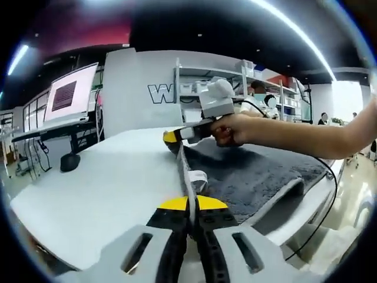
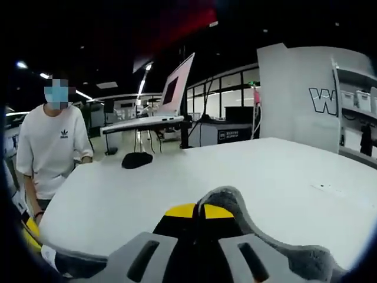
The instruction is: Open the folded towel by lifting each exposed corner and separating the folded layers until the towel lies flat within the target outline without major curled edges
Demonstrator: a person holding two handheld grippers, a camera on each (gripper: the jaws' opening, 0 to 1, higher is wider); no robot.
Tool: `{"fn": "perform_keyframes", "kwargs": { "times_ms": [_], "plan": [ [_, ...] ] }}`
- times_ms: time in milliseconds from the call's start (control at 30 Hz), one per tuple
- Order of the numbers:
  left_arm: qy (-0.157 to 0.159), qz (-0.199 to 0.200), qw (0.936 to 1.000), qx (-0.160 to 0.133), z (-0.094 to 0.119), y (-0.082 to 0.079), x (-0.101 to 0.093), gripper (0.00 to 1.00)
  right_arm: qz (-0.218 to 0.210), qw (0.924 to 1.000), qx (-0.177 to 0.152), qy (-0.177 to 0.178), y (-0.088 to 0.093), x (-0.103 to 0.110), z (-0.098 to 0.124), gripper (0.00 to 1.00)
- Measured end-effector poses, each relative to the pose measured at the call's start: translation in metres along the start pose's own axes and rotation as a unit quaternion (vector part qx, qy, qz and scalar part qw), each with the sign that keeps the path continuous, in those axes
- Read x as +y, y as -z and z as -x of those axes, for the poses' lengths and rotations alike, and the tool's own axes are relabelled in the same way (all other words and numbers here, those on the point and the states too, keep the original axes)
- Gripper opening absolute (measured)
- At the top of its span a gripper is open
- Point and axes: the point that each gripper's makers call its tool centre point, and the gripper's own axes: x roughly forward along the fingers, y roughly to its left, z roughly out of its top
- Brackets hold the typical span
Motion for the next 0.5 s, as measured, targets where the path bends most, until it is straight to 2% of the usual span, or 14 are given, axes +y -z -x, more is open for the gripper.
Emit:
{"fn": "perform_keyframes", "kwargs": {
  "times_ms": [367, 500],
  "plan": [
    [-0.023, 0.021, 0.9995, -0.002, 0.009, 0.003, 0.023, 0.02, -0.017, 0.9998, -0.001, -0.012, -0.001, 0.009, -0.014, 0.0],
    [-0.021, 0.022, 0.9995, 0.001, 0.009, 0.004, 0.023, 0.02, -0.022, 0.9997, -0.002, -0.011, -0.001, 0.01, -0.017, 0.0]
  ]
}}
